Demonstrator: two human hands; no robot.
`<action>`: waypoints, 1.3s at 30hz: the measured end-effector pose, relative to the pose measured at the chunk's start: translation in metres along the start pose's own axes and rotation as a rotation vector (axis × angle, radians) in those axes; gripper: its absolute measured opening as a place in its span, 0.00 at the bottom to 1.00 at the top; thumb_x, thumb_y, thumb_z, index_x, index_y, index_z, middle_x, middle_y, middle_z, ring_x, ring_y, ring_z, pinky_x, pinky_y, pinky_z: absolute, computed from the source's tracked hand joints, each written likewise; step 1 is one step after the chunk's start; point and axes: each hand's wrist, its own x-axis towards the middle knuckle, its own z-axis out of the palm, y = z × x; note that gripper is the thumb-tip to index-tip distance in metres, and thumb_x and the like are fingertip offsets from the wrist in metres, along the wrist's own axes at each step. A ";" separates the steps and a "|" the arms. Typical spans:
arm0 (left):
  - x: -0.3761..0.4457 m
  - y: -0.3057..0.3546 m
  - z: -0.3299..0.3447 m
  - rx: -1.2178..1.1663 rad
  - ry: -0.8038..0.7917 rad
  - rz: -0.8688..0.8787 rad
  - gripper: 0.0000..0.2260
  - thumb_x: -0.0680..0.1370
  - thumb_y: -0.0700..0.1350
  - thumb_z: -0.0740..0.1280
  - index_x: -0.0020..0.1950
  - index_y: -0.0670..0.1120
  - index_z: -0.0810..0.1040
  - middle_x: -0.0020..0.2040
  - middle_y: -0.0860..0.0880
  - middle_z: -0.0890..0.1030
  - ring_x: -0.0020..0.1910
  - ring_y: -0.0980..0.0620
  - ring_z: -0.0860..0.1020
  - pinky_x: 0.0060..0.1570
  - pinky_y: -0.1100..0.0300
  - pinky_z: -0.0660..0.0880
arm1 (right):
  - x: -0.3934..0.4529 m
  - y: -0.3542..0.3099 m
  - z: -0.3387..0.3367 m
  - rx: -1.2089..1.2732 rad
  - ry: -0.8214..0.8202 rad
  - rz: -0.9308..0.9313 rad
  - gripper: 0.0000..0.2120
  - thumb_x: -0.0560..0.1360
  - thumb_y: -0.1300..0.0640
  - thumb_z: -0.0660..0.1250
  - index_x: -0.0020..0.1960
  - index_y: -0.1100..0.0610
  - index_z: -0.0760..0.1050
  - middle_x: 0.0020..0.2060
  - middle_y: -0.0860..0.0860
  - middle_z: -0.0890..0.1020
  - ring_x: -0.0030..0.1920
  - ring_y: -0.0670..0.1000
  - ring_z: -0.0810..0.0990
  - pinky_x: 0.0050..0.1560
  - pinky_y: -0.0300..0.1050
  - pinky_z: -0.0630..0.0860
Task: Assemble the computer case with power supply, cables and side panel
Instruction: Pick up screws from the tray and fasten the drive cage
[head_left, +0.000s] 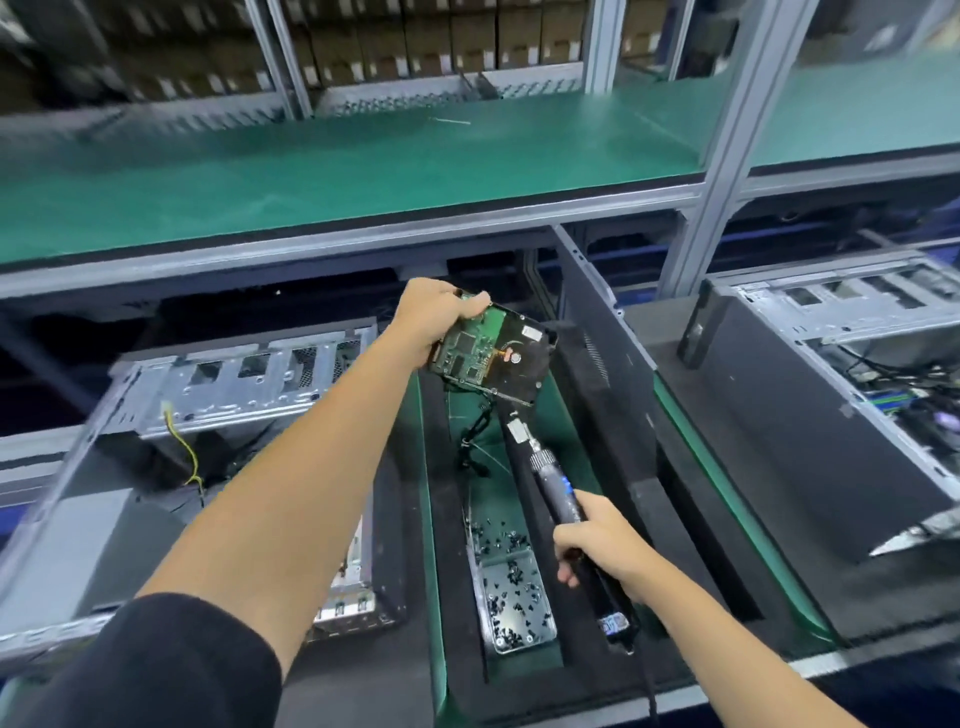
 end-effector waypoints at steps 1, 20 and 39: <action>-0.003 0.002 -0.011 -0.026 0.057 -0.001 0.18 0.71 0.45 0.76 0.31 0.41 0.69 0.28 0.47 0.74 0.32 0.46 0.75 0.37 0.53 0.76 | 0.002 -0.002 0.002 0.031 0.021 -0.013 0.11 0.65 0.66 0.66 0.45 0.60 0.69 0.28 0.55 0.77 0.28 0.58 0.79 0.28 0.45 0.76; -0.084 -0.072 -0.183 -0.438 0.312 -0.302 0.21 0.72 0.53 0.75 0.52 0.37 0.77 0.47 0.44 0.77 0.43 0.46 0.72 0.40 0.57 0.68 | 0.050 -0.157 0.128 0.288 0.015 -0.251 0.16 0.71 0.49 0.76 0.50 0.58 0.78 0.31 0.51 0.83 0.24 0.53 0.77 0.25 0.44 0.75; -0.085 -0.126 -0.237 -0.530 0.226 -0.393 0.15 0.76 0.52 0.70 0.58 0.51 0.69 0.35 0.58 0.70 0.23 0.60 0.74 0.17 0.67 0.70 | 0.070 -0.155 0.199 0.131 0.036 -0.053 0.10 0.71 0.60 0.75 0.45 0.61 0.75 0.26 0.58 0.78 0.25 0.54 0.77 0.27 0.43 0.76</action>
